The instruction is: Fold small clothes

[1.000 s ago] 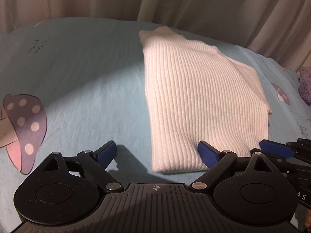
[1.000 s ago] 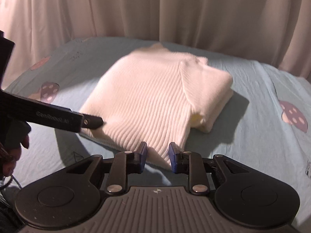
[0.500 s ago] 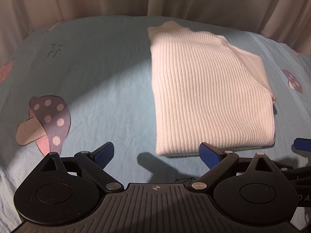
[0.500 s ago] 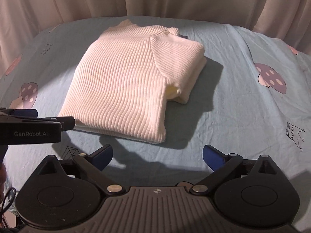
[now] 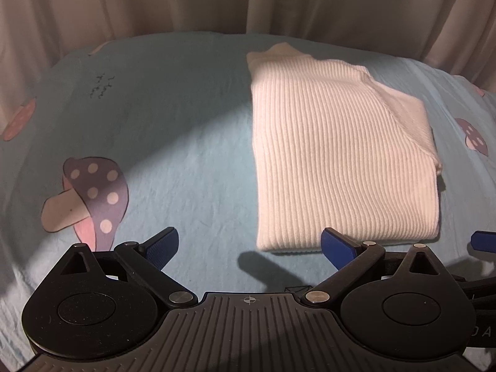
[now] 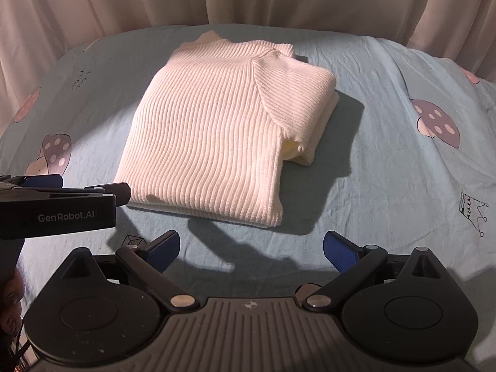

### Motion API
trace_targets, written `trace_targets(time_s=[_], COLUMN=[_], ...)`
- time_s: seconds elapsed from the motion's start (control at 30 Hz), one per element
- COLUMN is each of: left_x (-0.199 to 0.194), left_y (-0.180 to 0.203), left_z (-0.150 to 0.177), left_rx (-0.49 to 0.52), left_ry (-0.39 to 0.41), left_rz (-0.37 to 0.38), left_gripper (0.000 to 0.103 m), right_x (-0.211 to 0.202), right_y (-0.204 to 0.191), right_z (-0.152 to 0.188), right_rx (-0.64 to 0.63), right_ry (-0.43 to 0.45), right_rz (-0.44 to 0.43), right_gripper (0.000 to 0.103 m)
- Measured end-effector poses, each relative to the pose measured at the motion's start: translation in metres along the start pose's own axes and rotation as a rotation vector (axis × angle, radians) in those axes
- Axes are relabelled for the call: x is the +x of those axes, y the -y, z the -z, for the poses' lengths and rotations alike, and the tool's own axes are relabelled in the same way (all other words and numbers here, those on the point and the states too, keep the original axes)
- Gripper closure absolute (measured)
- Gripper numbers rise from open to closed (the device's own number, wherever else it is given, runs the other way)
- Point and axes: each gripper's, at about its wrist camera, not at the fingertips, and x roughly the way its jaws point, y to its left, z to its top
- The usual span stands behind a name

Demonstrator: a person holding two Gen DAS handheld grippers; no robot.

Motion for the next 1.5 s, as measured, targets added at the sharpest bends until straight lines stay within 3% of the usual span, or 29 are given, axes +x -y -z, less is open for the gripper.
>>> trace_targets(time_s=[0.13,1.5], left_x=[-0.001,0.001], left_y=[0.001,0.013], left_z=[-0.001,-0.001], left_rx=[0.007,0.051], left_ry=[-0.001,-0.029], left_rz=[-0.001,-0.001], left_gripper=[0.002,0.001], right_x=[0.001,-0.003], right_y=[0.002,0.007], right_z=[-0.002,-0.005], right_rx=[0.012,0.05], right_ry=[-0.01,0.006], right_rz=[0.039,0.098], right_gripper=[0.004,0.004])
